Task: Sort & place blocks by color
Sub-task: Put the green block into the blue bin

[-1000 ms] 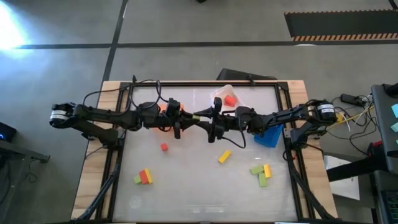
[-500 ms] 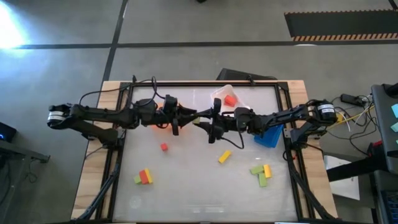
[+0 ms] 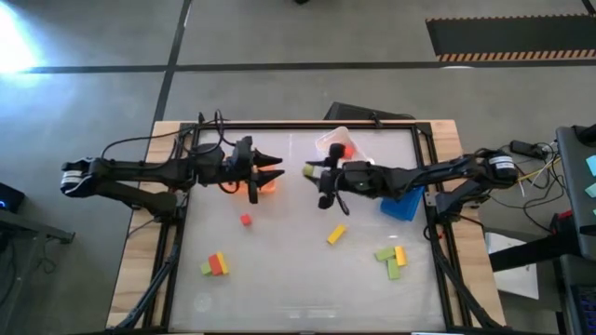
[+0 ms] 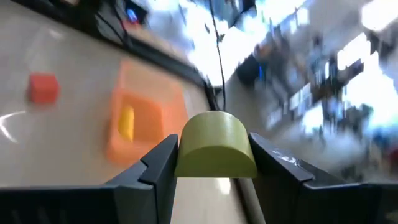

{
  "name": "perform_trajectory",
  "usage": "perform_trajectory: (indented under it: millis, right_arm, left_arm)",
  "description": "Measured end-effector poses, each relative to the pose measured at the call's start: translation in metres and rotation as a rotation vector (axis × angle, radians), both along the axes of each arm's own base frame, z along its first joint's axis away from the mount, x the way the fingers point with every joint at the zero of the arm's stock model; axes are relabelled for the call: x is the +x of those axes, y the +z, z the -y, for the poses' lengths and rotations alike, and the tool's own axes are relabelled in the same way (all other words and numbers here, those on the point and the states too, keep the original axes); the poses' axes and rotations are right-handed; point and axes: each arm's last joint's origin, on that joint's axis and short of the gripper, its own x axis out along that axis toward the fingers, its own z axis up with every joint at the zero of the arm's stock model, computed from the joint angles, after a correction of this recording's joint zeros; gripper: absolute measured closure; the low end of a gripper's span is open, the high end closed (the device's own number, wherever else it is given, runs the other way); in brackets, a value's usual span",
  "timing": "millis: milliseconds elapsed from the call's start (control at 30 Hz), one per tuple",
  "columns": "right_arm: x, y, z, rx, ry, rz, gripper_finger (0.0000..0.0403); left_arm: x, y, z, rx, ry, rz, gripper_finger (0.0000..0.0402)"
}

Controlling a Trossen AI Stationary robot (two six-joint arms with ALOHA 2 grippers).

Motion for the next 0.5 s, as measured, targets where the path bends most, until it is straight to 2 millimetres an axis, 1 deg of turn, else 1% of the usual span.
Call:
perform_trajectory:
  millis: [100,200,333,400,500]
  right_arm:
    - [-0.017,0.002,0.002,0.092,-0.137,-0.067,0.0244]
    - [-0.038,0.009,0.004,0.186,-0.279,-0.094,0.0244]
    - [-0.074,0.017,0.007,0.349,-0.448,-0.116,0.0245]
    - [-0.093,0.021,0.008,0.453,-0.541,-0.114,0.0245]
    - [-0.124,0.020,0.009,0.643,-0.729,-0.125,0.0245]
  left_arm:
    - [-0.002,-0.004,0.000,-0.016,0.011,-0.053,0.0253]
    - [-0.002,-0.010,0.000,-0.026,0.027,-0.104,0.0252]
    - [0.001,-0.015,-0.001,-0.029,0.031,-0.137,0.0253]
    - [0.004,-0.017,-0.001,-0.028,0.033,-0.139,0.0253]
    - [0.005,-0.019,-0.002,-0.027,0.047,-0.151,0.0253]
